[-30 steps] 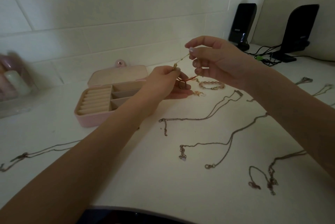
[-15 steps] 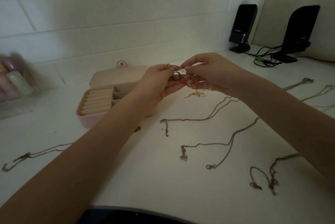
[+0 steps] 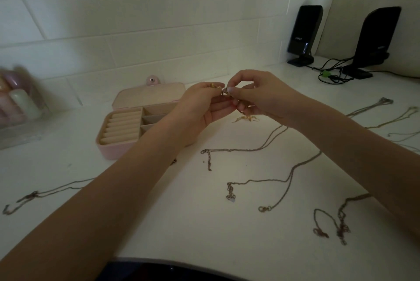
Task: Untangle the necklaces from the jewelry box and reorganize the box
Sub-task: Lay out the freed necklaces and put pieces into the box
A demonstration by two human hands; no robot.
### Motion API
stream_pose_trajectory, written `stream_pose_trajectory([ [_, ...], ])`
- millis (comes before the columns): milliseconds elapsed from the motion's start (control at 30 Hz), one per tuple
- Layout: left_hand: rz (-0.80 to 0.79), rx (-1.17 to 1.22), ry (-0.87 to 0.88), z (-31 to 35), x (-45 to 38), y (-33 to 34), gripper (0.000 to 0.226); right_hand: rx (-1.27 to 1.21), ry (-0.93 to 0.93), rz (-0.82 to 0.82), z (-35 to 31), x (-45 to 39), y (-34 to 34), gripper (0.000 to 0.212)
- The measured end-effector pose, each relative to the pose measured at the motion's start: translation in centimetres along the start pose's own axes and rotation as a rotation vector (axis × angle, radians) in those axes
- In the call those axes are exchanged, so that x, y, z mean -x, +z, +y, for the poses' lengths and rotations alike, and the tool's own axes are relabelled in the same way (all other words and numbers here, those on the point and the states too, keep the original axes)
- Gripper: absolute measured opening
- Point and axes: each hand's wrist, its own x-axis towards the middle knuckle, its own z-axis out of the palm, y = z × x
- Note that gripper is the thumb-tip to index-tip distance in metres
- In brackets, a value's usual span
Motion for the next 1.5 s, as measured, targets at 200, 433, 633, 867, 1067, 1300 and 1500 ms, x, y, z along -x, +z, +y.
stream_pose_trajectory([
  [200, 0.007, -0.045, 0.024, -0.1, 0.0, 0.0, 0.022, -0.291, 0.122, -0.051, 0.3, -0.1, 0.2, 0.007],
  [433, 0.003, -0.088, 0.049, -0.4, 0.0, 0.0, 0.017, -0.420, 0.167, -0.028, 0.2, -0.1, -0.1, 0.007],
  [633, 0.116, -0.088, 0.109, -0.1, -0.2, 0.0, 0.024, -0.598, 0.290, 0.151, 0.8, -0.6, -0.4, 0.007],
  [867, 0.227, -0.197, 0.088, 1.0, -0.5, -0.7, 0.016, -0.099, 0.176, 0.285, 1.7, -0.9, -2.5, 0.017],
  [1067, 0.208, -0.401, 0.197, 1.3, -0.2, -1.5, 0.021, 0.211, 0.071, 0.334, 2.3, -1.6, -4.2, 0.017],
  [1300, 0.111, -0.418, 0.326, 1.9, -0.2, -2.3, 0.037, 0.582, -0.090, 0.039, 2.6, -3.7, -1.3, 0.013],
  [1500, 0.220, -0.475, 0.432, 2.5, -0.5, -3.5, 0.035, 0.563, -0.183, -0.055, 2.3, -4.5, 0.1, 0.015],
])
